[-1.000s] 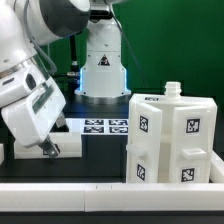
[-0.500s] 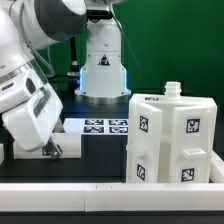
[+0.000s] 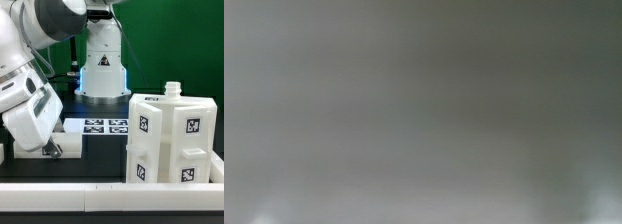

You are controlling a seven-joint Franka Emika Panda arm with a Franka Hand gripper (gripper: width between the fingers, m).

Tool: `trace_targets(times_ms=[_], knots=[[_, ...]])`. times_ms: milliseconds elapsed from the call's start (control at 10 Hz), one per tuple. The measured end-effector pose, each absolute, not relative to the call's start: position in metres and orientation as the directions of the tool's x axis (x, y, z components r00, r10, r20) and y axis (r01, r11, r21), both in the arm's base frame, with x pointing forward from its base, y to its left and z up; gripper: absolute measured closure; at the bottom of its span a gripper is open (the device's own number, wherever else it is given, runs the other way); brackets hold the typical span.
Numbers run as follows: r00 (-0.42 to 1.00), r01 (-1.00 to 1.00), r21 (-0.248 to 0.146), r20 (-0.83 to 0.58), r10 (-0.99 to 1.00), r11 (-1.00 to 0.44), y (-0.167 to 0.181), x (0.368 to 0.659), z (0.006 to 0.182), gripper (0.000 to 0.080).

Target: Assemble cabinet

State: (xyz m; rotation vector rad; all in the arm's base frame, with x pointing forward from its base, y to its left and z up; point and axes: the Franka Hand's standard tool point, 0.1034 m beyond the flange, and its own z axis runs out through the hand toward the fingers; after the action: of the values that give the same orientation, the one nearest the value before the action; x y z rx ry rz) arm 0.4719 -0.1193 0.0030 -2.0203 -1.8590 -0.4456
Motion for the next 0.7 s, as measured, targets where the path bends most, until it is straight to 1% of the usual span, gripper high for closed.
trace_targets(times_ms=[100, 200, 300, 400, 500, 600, 700], knots=[[0.1, 0.994, -0.011, 0.456, 0.884, -0.107, -0.136, 0.472, 0.005, 0.0239], [0.139, 0.986, 0.024, 0.422, 0.896, -0.164, -0.158, 0.468, 0.012, 0.0239], [0.181, 0.973, 0.068, 0.372, 0.91, -0.221, -0.174, 0.463, 0.023, 0.0239], [0.302, 0.937, 0.071, 0.336, 0.892, -0.343, -0.178, 0.454, 0.034, 0.0239], [0.333, 0.926, 0.077, 0.296, 0.895, -0.37, -0.165, 0.449, 0.043, 0.0239], [0.318, 0.933, 0.074, 0.281, 0.905, -0.351, -0.156, 0.452, 0.043, 0.0239], [0.337, 0.927, 0.076, 0.254, 0.907, -0.366, -0.149, 0.458, 0.045, 0.0239]])
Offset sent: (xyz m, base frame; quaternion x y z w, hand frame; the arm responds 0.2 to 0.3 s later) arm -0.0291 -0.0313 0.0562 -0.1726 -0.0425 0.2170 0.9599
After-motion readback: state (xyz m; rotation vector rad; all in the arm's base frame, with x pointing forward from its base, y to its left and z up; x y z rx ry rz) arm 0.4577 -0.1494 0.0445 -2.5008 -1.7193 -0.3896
